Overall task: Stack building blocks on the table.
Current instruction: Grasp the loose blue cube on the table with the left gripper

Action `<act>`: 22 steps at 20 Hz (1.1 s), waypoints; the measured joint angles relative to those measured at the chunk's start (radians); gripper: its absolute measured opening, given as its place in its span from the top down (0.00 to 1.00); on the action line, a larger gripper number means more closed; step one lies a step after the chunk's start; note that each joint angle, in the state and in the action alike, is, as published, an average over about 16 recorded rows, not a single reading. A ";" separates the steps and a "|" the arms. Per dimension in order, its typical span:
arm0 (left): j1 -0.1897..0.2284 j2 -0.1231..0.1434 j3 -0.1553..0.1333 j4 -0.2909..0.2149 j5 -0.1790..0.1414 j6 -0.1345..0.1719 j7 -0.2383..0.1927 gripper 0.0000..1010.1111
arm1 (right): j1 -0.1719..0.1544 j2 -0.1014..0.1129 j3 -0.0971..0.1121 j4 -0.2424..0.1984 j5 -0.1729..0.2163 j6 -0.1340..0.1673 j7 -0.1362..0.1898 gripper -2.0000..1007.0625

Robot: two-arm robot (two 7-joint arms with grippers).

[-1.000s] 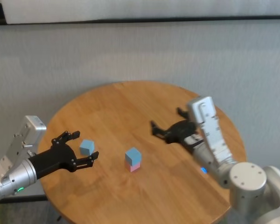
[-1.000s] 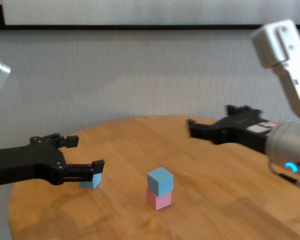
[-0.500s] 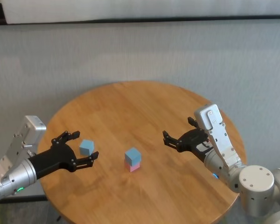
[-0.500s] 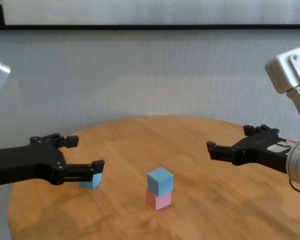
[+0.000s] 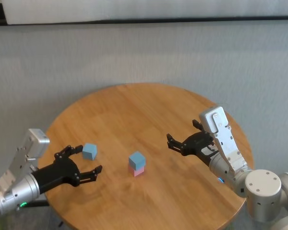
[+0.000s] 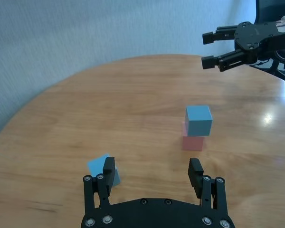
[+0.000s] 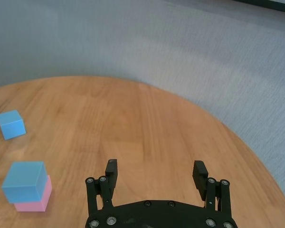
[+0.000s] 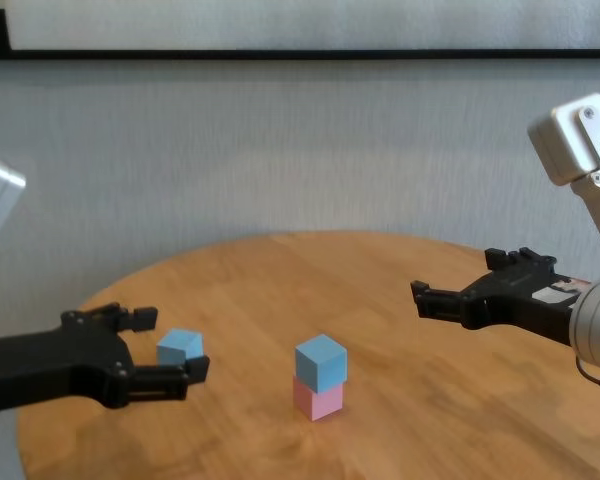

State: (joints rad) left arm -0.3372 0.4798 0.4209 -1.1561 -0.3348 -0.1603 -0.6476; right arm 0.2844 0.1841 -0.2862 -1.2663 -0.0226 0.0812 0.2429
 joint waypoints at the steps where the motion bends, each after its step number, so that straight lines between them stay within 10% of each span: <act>1: -0.002 -0.004 0.002 0.007 0.000 0.000 -0.001 0.01 | 0.000 0.000 0.000 0.000 0.000 0.000 0.000 0.01; 22: -0.099 -0.054 -0.012 0.175 -0.023 -0.019 -0.035 0.01 | 0.002 -0.004 0.000 0.001 0.001 -0.003 -0.001 0.01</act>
State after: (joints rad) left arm -0.4357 0.4262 0.4086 -0.9808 -0.3583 -0.1793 -0.6823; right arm 0.2865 0.1805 -0.2861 -1.2655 -0.0214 0.0783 0.2416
